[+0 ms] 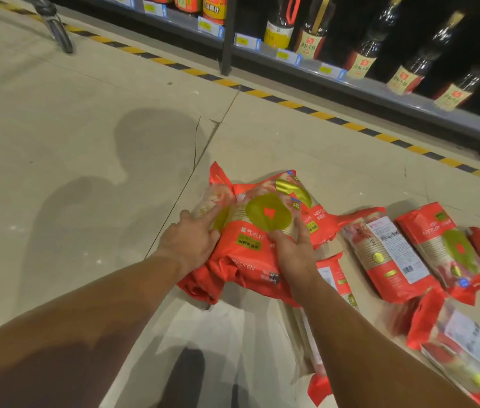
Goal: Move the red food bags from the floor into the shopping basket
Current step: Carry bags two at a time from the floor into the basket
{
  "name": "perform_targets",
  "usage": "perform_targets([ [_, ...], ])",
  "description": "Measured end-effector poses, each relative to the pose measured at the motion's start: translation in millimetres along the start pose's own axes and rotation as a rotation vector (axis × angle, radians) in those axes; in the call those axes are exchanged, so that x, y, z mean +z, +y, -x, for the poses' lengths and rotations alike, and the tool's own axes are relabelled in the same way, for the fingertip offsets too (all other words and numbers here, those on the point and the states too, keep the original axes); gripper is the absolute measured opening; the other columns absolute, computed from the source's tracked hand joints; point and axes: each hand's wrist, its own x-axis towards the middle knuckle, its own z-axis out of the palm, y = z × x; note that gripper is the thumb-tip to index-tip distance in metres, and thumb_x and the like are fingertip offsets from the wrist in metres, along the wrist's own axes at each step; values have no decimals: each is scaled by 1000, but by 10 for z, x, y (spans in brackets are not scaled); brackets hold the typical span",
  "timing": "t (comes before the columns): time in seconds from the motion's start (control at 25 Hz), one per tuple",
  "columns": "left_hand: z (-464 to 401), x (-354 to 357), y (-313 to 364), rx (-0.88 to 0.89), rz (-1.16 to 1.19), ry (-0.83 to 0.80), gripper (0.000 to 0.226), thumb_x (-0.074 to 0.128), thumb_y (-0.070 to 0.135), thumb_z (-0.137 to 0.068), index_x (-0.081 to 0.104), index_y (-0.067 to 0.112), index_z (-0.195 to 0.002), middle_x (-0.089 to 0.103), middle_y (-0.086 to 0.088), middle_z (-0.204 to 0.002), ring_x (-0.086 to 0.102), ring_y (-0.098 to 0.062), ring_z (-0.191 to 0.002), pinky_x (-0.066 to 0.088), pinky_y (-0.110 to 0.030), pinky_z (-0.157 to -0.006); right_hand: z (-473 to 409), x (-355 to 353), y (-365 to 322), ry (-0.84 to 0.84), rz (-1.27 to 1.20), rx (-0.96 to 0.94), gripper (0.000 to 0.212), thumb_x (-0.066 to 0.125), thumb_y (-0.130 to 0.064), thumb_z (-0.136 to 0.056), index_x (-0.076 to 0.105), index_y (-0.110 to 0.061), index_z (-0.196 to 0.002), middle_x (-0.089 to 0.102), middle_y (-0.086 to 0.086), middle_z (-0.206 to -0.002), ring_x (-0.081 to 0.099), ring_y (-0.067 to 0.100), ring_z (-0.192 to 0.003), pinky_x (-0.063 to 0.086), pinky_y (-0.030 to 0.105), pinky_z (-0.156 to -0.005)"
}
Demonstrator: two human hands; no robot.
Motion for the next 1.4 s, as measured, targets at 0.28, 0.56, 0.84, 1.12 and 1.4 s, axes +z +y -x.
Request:
perform_targets([
  [0.28,1184,-1745,268,-115,-228,133,57,39,47,-97,16,46,-149,40,-15,-116,52,-40,-93,44,-48,-75,1312,-285,-1284,33,335,-175,79,72,-47,-80,37,-39,-152,60,7,-133,61,25,-115,49,41,-101],
  [0.56,3331,-3913,1154,-276,-217,142,55,28,49,-101,2,48,-150,35,-14,-123,47,-34,-95,44,-48,-78,3451,-737,-3688,-171,826,-477,72,65,-48,-88,28,-48,-150,44,10,-132,55,34,-115,52,46,-86],
  [0.84,5066,-5803,1814,-520,-119,315,53,26,48,-102,-4,58,-145,32,-12,-131,46,-34,-104,46,-51,-86,5321,-1308,-5376,-300,1092,-786,72,58,-46,-92,17,-46,-152,42,8,-130,55,31,-106,54,44,-81],
  [1.12,6852,-6902,1908,-799,-22,591,47,31,43,-102,16,53,-145,33,-14,-131,46,-40,-111,45,-55,-89,7142,-1359,-6035,-462,1088,-1081,68,59,-47,-92,23,-45,-151,44,8,-122,54,33,-108,50,43,-82],
  [1.4,8721,-6919,1436,-1058,-75,703,50,29,43,-102,11,53,-148,38,-14,-124,49,-39,-99,44,-50,-81,8848,-987,-5731,-653,1076,-1296,70,59,-47,-95,19,-47,-153,41,10,-135,52,33,-118,48,43,-89],
])
